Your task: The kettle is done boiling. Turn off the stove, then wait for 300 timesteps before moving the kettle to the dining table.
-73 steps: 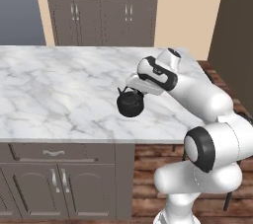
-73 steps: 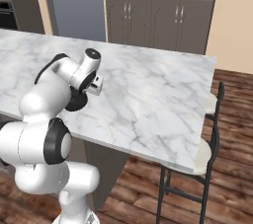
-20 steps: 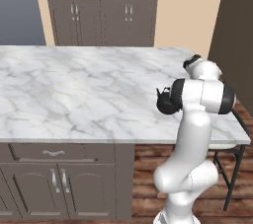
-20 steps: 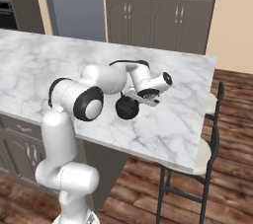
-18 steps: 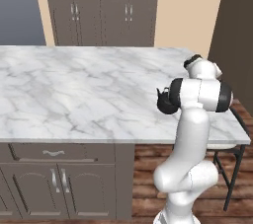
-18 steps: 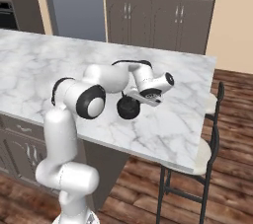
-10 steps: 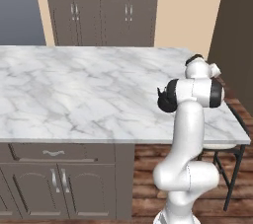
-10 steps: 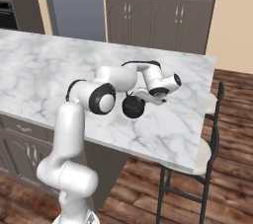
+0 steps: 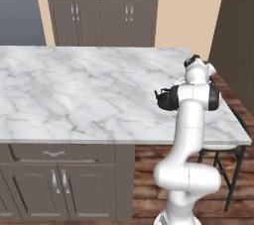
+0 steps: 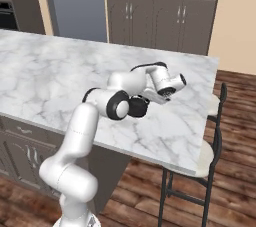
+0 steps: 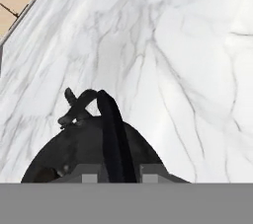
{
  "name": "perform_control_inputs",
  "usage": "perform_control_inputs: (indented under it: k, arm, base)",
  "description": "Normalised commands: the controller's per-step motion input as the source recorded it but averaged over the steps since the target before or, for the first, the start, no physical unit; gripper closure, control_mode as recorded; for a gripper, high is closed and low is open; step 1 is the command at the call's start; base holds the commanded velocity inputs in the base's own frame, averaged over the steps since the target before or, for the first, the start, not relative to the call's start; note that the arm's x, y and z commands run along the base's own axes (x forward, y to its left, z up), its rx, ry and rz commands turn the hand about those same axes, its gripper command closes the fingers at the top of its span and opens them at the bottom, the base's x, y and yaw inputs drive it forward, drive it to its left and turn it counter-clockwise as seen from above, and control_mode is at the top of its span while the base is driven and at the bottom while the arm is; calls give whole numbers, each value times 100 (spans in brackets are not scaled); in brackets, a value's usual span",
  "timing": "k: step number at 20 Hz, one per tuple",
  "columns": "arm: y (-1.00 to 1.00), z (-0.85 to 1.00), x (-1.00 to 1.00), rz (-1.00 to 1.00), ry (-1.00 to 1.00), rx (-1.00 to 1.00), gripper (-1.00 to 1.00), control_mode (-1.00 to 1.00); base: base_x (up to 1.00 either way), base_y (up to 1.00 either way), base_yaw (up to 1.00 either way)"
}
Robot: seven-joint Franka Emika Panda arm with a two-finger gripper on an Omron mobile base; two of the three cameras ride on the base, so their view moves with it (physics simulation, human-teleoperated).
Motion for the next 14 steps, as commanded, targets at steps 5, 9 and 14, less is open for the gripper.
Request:
perform_control_inputs:
  k: [5,9,14]
  arm:
    - [0,-12,10,4,0,0,-100,-100]
    - [0,0,-12,0,-2,1,-100,-100]
    - [0,1,-17,0,0,0,-100,-100]
  base:
    - [0,0,0]
    - [0,0,0]
    - [0,0,0]
